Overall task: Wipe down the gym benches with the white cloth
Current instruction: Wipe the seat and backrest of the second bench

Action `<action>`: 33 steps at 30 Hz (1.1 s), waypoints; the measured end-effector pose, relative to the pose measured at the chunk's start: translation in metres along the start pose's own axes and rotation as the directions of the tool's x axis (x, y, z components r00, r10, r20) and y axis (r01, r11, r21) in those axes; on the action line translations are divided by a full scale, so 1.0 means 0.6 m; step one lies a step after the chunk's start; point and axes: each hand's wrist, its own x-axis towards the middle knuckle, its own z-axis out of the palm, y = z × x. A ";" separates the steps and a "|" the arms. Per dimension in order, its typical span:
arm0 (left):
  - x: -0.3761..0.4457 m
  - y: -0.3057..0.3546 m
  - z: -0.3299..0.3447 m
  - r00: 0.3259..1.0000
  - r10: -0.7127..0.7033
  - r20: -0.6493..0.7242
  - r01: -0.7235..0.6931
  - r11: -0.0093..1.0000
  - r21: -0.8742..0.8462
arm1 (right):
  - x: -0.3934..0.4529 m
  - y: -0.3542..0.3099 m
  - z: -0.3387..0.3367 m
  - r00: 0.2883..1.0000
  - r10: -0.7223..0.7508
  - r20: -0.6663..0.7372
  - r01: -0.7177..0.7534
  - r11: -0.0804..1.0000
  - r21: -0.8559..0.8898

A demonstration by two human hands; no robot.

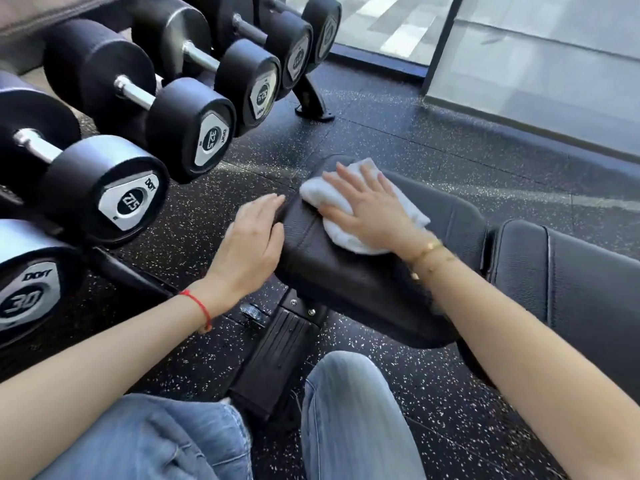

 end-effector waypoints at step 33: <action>0.022 0.033 0.012 0.991 0.131 0.029 -0.129 0.990 -0.056 | -0.256 -0.073 0.046 0.979 0.007 -0.204 -0.076 0.940 -0.332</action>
